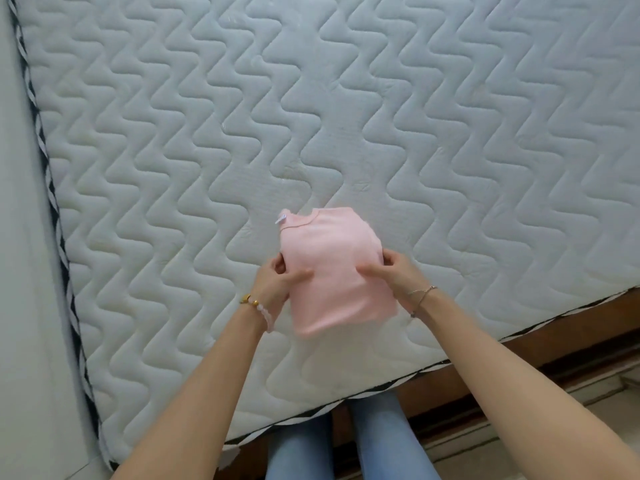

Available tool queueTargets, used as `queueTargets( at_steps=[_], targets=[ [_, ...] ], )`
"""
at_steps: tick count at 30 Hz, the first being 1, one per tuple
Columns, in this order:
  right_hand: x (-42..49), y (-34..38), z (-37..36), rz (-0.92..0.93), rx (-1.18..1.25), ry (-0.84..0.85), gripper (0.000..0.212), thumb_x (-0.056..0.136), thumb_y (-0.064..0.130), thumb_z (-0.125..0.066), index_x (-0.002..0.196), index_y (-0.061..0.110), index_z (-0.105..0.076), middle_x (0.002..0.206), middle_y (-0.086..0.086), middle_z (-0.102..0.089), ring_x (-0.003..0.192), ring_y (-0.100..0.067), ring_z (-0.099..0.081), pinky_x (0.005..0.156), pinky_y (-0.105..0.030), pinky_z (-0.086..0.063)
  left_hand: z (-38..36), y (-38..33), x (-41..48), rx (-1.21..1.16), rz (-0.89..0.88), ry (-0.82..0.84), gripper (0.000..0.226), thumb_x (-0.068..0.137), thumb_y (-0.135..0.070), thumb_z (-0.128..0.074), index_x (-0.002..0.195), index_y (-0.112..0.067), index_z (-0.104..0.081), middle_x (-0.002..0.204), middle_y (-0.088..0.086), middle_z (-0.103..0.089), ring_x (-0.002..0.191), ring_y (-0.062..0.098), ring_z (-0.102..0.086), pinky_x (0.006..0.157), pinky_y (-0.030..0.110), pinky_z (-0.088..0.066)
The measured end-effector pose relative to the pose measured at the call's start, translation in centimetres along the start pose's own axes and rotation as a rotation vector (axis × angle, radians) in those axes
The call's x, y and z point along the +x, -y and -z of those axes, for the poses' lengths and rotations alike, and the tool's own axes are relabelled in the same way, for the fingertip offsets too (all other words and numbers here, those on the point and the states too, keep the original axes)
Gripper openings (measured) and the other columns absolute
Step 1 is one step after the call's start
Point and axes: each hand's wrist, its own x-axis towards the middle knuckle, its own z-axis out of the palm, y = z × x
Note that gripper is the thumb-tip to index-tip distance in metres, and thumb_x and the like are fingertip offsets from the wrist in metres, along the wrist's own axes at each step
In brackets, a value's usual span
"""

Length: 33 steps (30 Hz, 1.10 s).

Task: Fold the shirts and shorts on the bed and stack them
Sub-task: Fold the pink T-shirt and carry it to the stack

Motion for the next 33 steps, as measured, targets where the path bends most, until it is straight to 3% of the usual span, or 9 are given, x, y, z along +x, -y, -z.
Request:
queueTargets(
  at_steps=[3, 11, 14, 20, 24, 30, 33],
  targets=[
    [-4.1, 4.3, 0.9, 0.108, 0.032, 0.003, 0.018, 0.075, 0.011, -0.075, 0.091, 0.016, -0.068, 0.080, 0.007, -0.071, 0.072, -0.005, -0.065, 0.062, -0.017, -0.051, -1.5, -3.8, -3.5, -0.021, -0.084, 0.045, 0.062, 0.059, -0.007, -0.075, 0.119, -0.008, -0.058, 0.109, 0.009, -0.069, 0.096, 0.023, -0.066, 0.082, 0.042, -0.055],
    [-16.3, 13.4, 4.0, 0.360, 0.069, -0.133, 0.037, 0.073, 0.012, -0.077, 0.108, 0.009, -0.065, 0.102, -0.007, -0.071, 0.089, -0.016, -0.068, 0.069, -0.024, -0.055, -7.3, -13.7, -12.7, 0.010, -0.318, 0.227, 0.049, 0.060, -0.008, -0.074, 0.108, -0.012, -0.063, 0.100, 0.008, -0.071, 0.088, 0.022, -0.068, 0.068, 0.034, -0.056],
    [-20.9, 14.9, 4.5, 0.441, 0.114, -0.211, 0.043, 0.067, 0.023, -0.075, 0.108, 0.013, -0.065, 0.101, -0.005, -0.072, 0.092, -0.017, -0.068, 0.069, -0.026, -0.054, -9.3, -16.3, -15.9, 0.049, -0.398, 0.319, 0.049, 0.061, -0.008, -0.072, 0.109, -0.014, -0.062, 0.100, 0.007, -0.071, 0.087, 0.019, -0.068, 0.063, 0.027, -0.054],
    [-28.9, 14.9, 5.6, 0.560, 0.239, -0.318, 0.050, 0.069, 0.027, -0.073, 0.117, 0.020, -0.062, 0.108, -0.005, -0.071, 0.099, -0.023, -0.067, 0.075, -0.033, -0.054, -12.5, -19.2, -20.6, 0.154, -0.485, 0.537, 0.057, 0.061, -0.007, -0.072, 0.116, -0.006, -0.058, 0.103, 0.013, -0.070, 0.088, 0.021, -0.067, 0.067, 0.029, -0.055],
    [-32.8, 13.8, 7.2, 0.614, 0.332, -0.418, 0.051, 0.068, 0.024, -0.073, 0.118, 0.024, -0.061, 0.110, -0.008, -0.070, 0.101, -0.028, -0.066, 0.085, -0.043, -0.054, -16.2, -19.6, -22.7, 0.209, -0.513, 0.677, 0.054, 0.061, -0.009, -0.072, 0.114, -0.013, -0.061, 0.102, 0.012, -0.071, 0.090, 0.023, -0.067, 0.070, 0.034, -0.055],
    [-37.5, 11.4, 11.8, 0.661, 0.429, -0.611, 0.064, 0.058, 0.032, -0.078, 0.119, 0.024, -0.061, 0.112, -0.013, -0.068, 0.102, -0.032, -0.065, 0.090, -0.053, -0.051, -24.0, -18.7, -25.9, 0.321, -0.464, 0.862, 0.051, 0.064, -0.010, -0.066, 0.115, -0.016, -0.061, 0.107, 0.009, -0.070, 0.087, 0.019, -0.068, 0.061, 0.027, -0.053],
    [-39.7, 10.3, 14.7, 0.685, 0.464, -0.698, 0.057, 0.065, 0.026, -0.076, 0.119, 0.022, -0.061, 0.112, -0.012, -0.068, 0.101, -0.030, -0.066, 0.089, -0.049, -0.053, -28.7, -17.8, -27.0, 0.366, -0.447, 0.901, 0.047, 0.066, -0.008, -0.067, 0.113, -0.015, -0.061, 0.107, 0.010, -0.070, 0.082, 0.018, -0.067, 0.058, 0.026, -0.052]
  ],
)
